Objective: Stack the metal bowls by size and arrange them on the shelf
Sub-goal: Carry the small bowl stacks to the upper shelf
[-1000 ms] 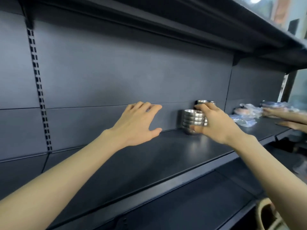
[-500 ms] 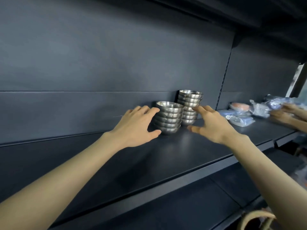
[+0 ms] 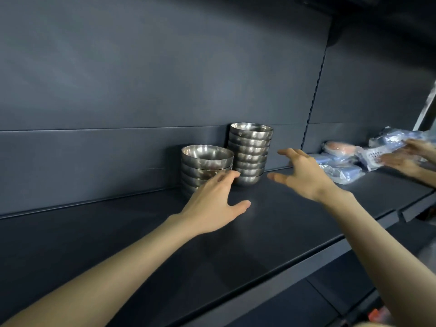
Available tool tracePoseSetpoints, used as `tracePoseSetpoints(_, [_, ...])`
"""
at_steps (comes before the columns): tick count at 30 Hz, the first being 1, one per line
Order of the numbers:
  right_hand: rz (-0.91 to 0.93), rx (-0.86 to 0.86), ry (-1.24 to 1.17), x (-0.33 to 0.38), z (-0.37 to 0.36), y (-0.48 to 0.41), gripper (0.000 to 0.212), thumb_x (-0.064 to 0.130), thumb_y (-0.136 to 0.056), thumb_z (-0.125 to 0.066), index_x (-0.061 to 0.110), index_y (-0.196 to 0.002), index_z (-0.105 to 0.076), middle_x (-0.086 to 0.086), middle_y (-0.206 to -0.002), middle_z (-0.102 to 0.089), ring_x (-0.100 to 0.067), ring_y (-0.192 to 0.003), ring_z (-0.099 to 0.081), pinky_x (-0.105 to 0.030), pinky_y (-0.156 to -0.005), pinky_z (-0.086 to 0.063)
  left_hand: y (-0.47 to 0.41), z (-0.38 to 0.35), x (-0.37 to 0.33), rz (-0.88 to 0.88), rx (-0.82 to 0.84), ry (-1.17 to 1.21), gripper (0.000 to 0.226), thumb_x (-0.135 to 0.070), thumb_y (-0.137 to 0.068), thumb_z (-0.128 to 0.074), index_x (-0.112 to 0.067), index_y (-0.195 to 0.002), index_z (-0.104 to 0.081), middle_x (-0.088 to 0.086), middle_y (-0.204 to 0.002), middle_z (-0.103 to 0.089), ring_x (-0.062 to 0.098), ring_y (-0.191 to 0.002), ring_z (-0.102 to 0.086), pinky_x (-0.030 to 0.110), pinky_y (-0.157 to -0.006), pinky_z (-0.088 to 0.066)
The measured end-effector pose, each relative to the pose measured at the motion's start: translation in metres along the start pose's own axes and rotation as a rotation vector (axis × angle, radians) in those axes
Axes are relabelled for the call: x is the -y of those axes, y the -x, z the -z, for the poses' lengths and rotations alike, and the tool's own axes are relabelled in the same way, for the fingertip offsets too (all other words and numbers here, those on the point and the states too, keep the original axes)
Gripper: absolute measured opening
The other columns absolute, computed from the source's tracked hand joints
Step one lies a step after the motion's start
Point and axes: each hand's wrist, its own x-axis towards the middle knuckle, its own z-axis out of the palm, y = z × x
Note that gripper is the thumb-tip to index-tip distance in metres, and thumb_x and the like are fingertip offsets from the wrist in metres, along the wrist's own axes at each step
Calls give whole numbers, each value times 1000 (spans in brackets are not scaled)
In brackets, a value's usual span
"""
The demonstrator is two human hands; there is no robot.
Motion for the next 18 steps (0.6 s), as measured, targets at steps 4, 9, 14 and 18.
tracePoseSetpoints(4, [28, 27, -94, -28, -8, -29, 71, 43, -83, -70, 15, -142, -40, -9, -140, -46, -27, -124, -49, -40, -99, -43, -27, -34, -9, 123, -49, 90, 74, -44, -87, -61, -20, -147, -24, -2, -150, -34, 18, -135, -37, 36, -108, -36])
tracePoseSetpoints(9, [83, 80, -216, -58, -20, -65, 71, 43, -83, -70, 15, -141, -41, -8, -142, -46, -24, -129, -45, -30, -96, -38, -56, -75, -16, 291, -114, 175, 83, -43, -87, -62, -15, -150, -15, 3, -154, -27, 18, -140, -29, 34, -113, -29])
tracePoseSetpoints(14, [80, 120, -384, -80, -34, -97, 82, 45, -82, -71, 14, -147, -31, -9, -147, -42, -24, -133, -43, -28, -97, -38, -86, -99, -9, 437, -146, 332, 93, -41, -87, -63, -15, -152, -2, 1, -159, -16, 16, -145, -18, 27, -112, -21])
tracePoseSetpoints(18, [53, 168, -542, -88, -45, -118, 93, 49, -79, -72, 17, -151, -22, -6, -149, -40, -23, -131, -46, -29, -95, -40, -107, -114, -1, 500, -226, 421, 103, -40, -84, -68, -16, -151, 5, -2, -159, -13, 13, -145, -16, 25, -112, -18])
